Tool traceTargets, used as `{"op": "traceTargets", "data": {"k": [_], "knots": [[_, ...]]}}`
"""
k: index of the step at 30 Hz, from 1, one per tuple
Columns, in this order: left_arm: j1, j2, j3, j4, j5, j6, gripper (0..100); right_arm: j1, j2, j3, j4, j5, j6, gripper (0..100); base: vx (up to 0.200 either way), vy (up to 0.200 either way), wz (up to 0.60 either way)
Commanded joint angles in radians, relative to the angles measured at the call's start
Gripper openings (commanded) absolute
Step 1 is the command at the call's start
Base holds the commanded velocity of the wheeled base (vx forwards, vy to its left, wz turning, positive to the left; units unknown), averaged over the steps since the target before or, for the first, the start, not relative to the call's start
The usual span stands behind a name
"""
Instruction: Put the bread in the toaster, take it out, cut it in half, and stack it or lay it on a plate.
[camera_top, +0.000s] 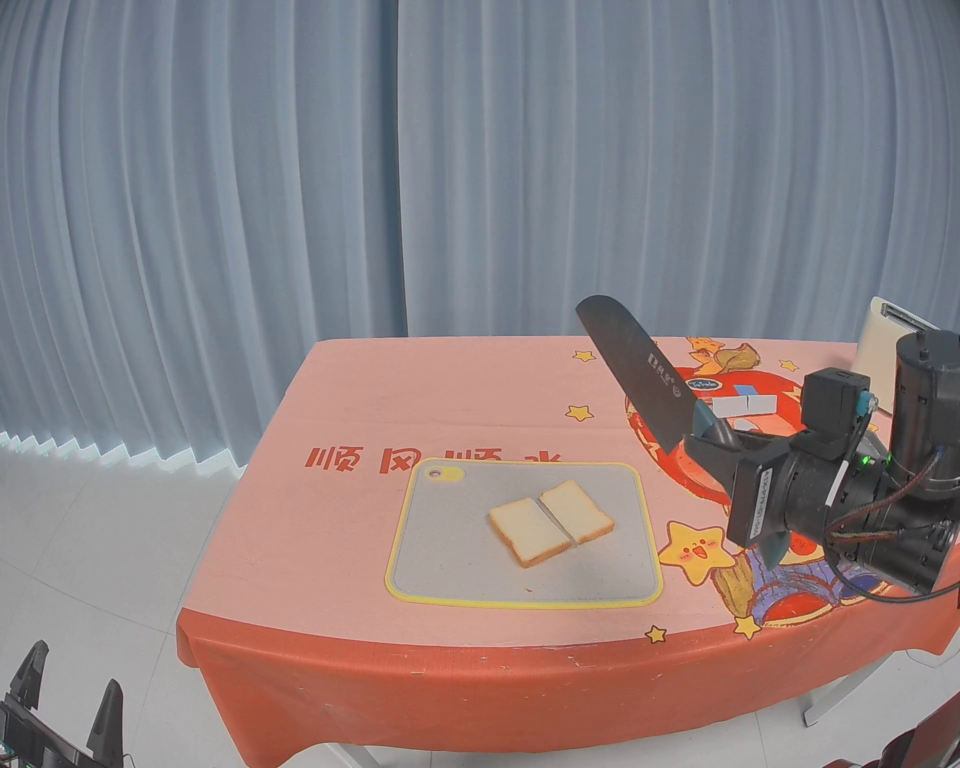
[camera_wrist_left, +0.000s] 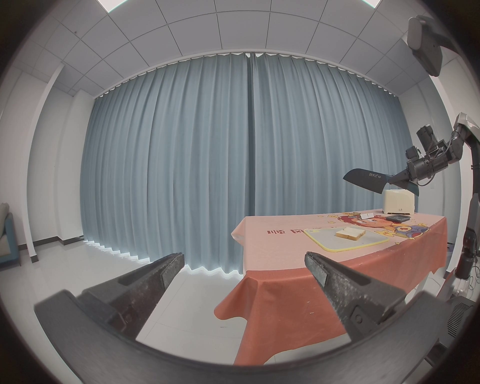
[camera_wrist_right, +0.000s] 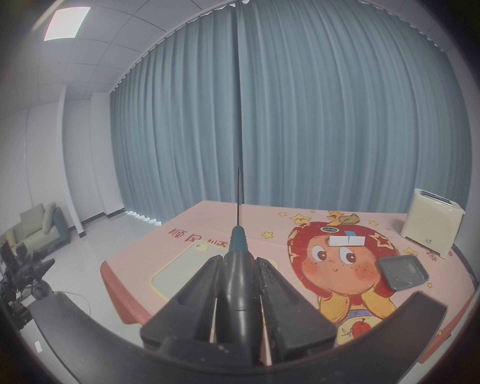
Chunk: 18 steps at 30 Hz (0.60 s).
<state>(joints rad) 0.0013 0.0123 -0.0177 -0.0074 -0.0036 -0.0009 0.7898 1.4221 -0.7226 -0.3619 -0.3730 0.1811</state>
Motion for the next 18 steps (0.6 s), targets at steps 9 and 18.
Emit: {"op": "traceTargets", "data": {"k": [9, 18], "knots": [[0.0, -0.006, 0.018, 0.0, 0.001, -0.001, 100, -0.007, 0.009, -0.017, -0.015, -0.047, -0.014, 0, 0.0, 0.0, 0.0], [0.0, -0.006, 0.018, 0.0, 0.001, -0.001, 100, -0.127, 0.014, 0.045, -0.014, -0.034, -0.017, 0, 0.0, 0.0, 0.0]]}}
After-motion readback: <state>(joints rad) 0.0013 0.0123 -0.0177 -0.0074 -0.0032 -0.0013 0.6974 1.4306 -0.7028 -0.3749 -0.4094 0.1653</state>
